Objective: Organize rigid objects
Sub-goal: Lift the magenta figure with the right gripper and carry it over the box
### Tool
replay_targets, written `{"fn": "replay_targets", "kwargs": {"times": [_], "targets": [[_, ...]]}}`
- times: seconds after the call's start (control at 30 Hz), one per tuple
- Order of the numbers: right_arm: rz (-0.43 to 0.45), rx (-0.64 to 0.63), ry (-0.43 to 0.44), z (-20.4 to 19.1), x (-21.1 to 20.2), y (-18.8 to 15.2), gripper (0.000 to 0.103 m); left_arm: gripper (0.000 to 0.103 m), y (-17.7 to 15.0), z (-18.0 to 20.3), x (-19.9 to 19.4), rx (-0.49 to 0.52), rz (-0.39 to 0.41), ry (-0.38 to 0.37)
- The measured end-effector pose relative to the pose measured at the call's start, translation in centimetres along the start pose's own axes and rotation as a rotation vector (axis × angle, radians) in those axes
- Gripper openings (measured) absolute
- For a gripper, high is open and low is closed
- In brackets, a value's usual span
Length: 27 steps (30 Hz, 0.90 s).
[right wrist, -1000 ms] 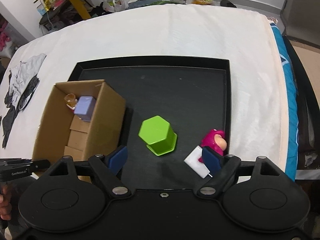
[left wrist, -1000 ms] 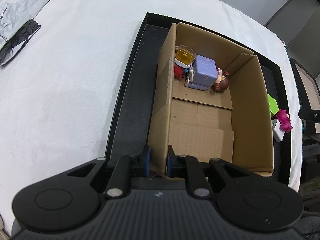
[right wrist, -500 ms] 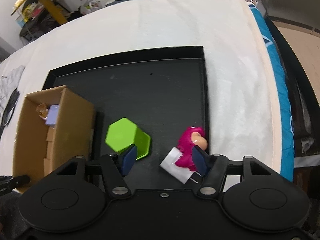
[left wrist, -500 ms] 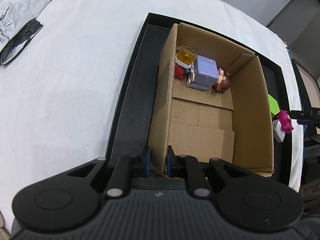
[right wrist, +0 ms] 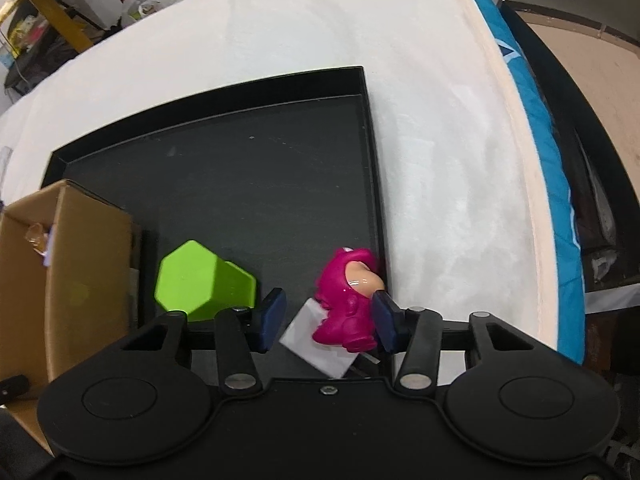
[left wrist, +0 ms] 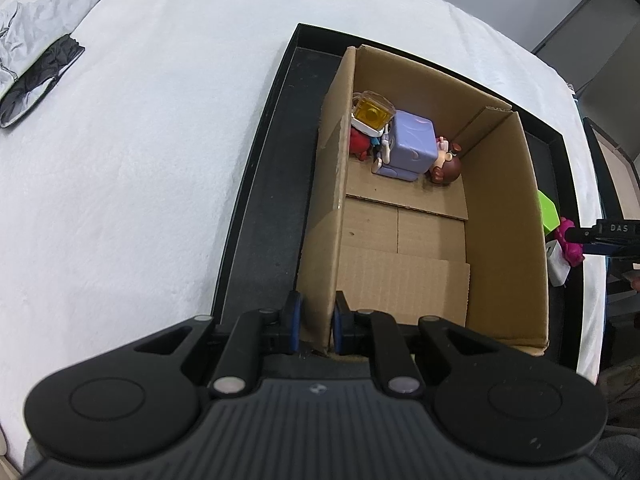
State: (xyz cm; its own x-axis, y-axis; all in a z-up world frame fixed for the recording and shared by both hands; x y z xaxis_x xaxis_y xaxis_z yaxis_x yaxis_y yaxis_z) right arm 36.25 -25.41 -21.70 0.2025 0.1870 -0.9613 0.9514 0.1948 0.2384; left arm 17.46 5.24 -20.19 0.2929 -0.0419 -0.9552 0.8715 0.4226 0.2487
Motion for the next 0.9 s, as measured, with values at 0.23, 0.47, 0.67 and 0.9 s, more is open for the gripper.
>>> {"fn": "replay_targets", "kwargs": {"times": [0.23,0.47,0.67,0.9], "targets": [[-0.014,0.033,-0.009,-0.2,1.4,0.3,0.042,0.014,0.0,0.1,0.2,0.004,-0.003,-0.005],[-0.031,0.053,-0.048,-0.3,2.9,0.7,0.042,0.014,0.0,0.1,0.4,0.009,-0.008,-0.011],[-0.058,0.11,-0.016,0.2,3.5,0.3,0.039,0.014,0.0,0.2,0.7,0.014,-0.014,-0.008],[-0.027,0.123,0.031,0.4,0.9,0.7,0.039,0.014,0.0,0.3,0.7,0.017,-0.013,-0.003]]}}
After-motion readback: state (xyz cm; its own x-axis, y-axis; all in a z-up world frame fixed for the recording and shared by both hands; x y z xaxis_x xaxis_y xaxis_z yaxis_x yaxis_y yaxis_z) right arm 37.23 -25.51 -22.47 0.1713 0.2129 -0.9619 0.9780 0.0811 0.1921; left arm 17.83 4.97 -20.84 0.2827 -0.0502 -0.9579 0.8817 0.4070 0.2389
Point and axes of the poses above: each gripper's, at about its wrist camera, not at the fingertips, and x roughly the way its jaws point, z to its right, y to its top, the point moved 9 cm from there along x, roughly the way its jaws point, and after that the axes turned 4 degrees about x, right-handed, at the moved point
